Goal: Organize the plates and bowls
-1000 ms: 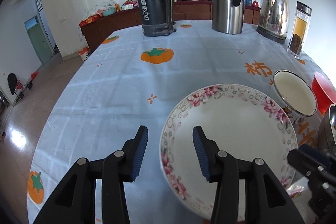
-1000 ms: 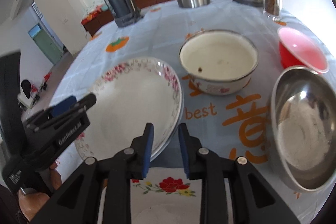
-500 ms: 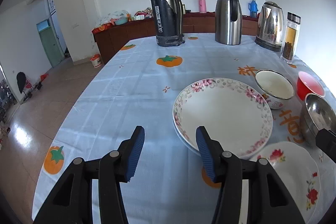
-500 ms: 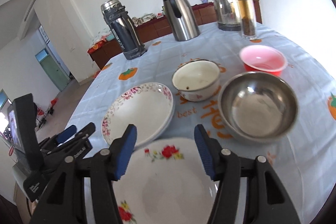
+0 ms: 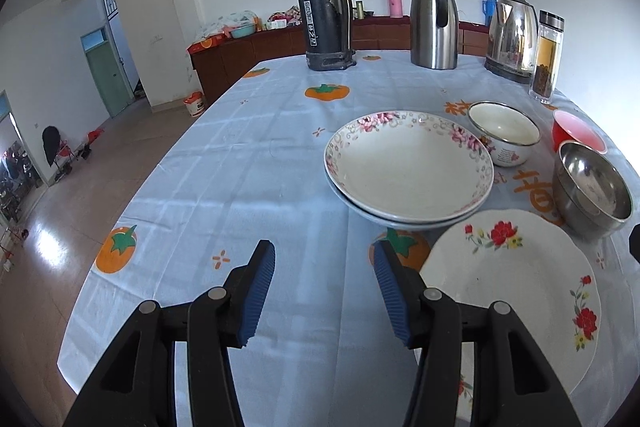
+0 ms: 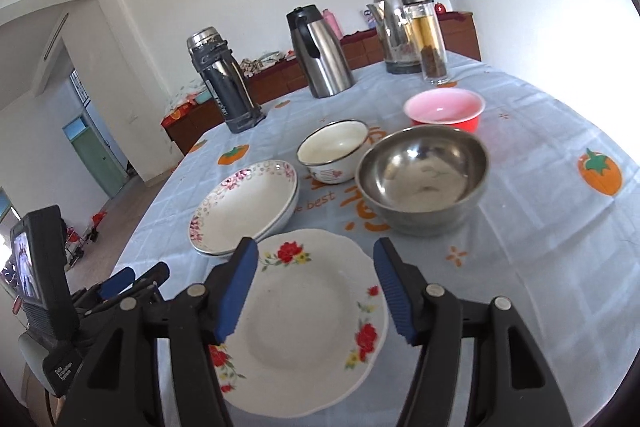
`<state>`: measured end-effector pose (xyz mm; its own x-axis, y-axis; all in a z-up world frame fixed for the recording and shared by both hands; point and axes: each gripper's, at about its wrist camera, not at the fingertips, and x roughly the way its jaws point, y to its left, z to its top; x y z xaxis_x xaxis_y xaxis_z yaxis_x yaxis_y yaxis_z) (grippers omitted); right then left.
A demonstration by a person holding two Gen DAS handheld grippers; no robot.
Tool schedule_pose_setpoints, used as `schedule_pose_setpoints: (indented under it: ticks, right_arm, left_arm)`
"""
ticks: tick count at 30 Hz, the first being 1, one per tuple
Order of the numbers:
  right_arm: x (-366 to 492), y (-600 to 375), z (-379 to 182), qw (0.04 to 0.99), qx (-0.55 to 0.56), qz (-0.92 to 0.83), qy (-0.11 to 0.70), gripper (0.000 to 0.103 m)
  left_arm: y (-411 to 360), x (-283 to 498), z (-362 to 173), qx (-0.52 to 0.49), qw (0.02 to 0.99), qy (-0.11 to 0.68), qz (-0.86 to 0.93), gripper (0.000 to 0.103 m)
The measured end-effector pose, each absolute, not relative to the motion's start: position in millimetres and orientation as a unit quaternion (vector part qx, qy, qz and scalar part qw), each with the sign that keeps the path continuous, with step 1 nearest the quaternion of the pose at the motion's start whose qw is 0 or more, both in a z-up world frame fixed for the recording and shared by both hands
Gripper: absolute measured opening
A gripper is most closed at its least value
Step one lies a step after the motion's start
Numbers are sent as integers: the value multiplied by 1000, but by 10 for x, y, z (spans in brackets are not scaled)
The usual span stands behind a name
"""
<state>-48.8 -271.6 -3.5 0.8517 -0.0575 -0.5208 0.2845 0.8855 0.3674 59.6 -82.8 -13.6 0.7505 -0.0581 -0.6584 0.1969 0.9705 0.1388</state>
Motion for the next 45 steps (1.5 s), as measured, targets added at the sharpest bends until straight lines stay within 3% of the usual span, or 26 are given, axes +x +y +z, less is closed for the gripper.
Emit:
schedule_pose_setpoints:
  ticks: [15,16,18,20,45]
  right_arm:
    - [-606,-2633,-186,932,189,-61,304,59]
    - [-602,-2658,-222,928,192,-64,312,57]
    - [-599,-2704,-278,923,200,-69,322,41]
    - [-603,-2750,-319,919,209,-67,329,38]
    - [-592,-2898,-498,912,233,-60,331,39]
  left_arm:
    - [-818,419,-172,102,931,347,-54,54]
    - [-818,424,-186,104,930,349,-52,55]
    - [-833,425,-217,112,928,352,-51,55]
    - [-835,422,-241,111,927,354,-55,55]
    - [-925,491,-420,71,900,412,-127,54]
